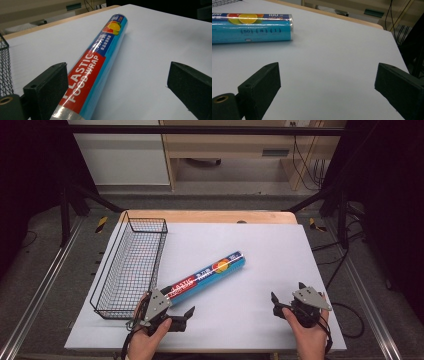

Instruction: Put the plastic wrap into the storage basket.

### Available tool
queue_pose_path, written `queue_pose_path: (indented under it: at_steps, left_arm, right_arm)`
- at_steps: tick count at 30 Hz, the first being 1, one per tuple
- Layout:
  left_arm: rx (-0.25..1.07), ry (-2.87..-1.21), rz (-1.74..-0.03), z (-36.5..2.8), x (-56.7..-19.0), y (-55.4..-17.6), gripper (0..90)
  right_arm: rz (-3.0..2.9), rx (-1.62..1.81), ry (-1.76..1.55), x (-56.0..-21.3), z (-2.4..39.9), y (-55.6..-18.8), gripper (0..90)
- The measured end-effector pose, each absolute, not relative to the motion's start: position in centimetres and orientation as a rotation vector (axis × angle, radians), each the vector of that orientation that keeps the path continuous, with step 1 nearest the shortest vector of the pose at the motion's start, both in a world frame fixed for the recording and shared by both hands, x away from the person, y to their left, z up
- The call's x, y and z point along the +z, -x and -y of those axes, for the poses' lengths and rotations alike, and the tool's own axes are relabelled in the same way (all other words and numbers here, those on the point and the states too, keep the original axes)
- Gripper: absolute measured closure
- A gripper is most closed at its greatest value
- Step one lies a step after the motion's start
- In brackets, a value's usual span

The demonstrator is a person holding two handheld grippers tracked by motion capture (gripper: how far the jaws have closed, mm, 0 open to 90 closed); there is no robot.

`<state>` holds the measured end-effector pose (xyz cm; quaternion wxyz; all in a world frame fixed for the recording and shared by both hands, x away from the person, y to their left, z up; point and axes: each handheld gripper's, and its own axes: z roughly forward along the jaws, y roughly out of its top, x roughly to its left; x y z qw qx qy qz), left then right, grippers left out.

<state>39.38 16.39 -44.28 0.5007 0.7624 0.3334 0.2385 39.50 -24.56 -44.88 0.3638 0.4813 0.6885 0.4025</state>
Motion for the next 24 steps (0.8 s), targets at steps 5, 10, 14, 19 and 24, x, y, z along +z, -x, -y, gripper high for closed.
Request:
queue_pose_path:
  at_steps: [5, 10, 14, 19, 24]
  left_arm:
    - [0.553, -1.847, -0.818, -16.6, -44.5, -39.6, 3.5]
    - [0.507, -1.887, -0.788, -16.5, -44.1, -39.5, 3.4]
    - [0.511, -1.914, -0.769, -16.5, -43.6, -39.5, 3.3]
    - [0.501, -1.942, -0.767, -16.4, -42.8, -39.9, 3.7]
    - [0.493, -2.055, -0.756, -14.9, -40.7, -41.6, 3.8]
  right_arm:
    - [-1.769, 1.066, -1.259, -45.1, 25.1, -39.4, 7.7]
    - [-1.764, 1.076, -1.258, -45.1, 25.1, -39.5, 9.5]
    - [-1.765, 1.088, -1.268, -45.1, 25.2, -39.4, 8.0]
    - [-1.777, 1.088, -1.261, -45.0, 25.1, -39.3, 6.1]
    - [-1.791, 1.099, -1.230, -45.0, 24.8, -39.3, 5.9]
